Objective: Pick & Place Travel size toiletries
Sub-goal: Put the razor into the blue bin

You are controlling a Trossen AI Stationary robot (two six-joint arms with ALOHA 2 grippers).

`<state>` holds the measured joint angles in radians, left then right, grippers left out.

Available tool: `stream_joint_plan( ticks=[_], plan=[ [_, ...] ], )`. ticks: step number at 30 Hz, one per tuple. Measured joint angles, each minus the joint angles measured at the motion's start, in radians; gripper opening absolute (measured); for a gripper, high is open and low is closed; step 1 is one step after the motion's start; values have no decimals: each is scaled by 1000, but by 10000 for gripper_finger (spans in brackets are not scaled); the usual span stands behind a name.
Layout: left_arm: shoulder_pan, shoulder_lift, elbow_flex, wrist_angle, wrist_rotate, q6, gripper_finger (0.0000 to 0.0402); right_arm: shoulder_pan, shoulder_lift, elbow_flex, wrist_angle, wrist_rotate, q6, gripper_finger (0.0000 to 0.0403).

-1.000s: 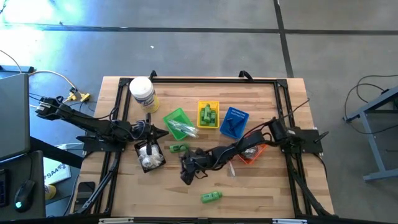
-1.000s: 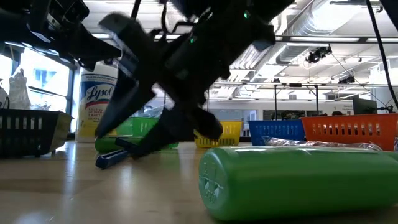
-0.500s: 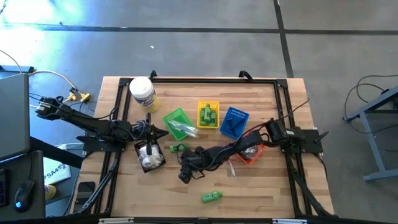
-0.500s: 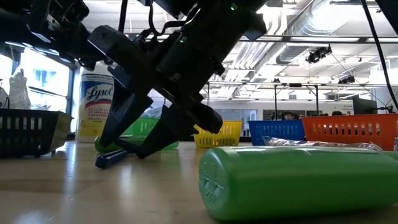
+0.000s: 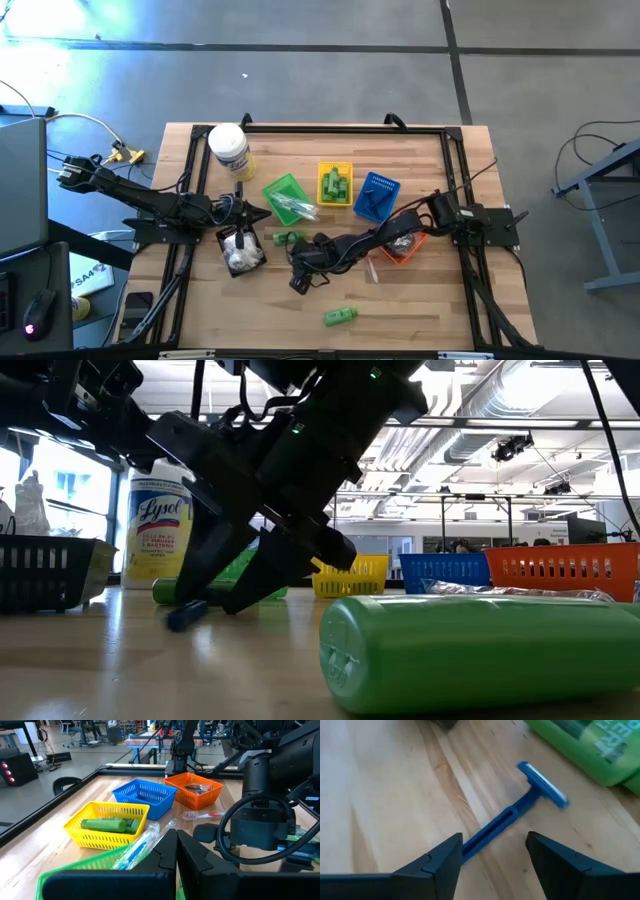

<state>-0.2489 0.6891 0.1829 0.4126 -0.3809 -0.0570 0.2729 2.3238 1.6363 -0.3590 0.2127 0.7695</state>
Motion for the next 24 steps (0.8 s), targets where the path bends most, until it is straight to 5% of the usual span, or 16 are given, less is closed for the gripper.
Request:
stream_joint_plan(
  ticks=[14, 24],
  plan=[
    [0, 0, 0, -22, 0, 0, 1, -1, -3, -1, -80, -10, -125, 145],
    [0, 0, -1, -23, 1, 0, 1, -9, -4, -1, -95, -51, -187, 52]
  ],
)
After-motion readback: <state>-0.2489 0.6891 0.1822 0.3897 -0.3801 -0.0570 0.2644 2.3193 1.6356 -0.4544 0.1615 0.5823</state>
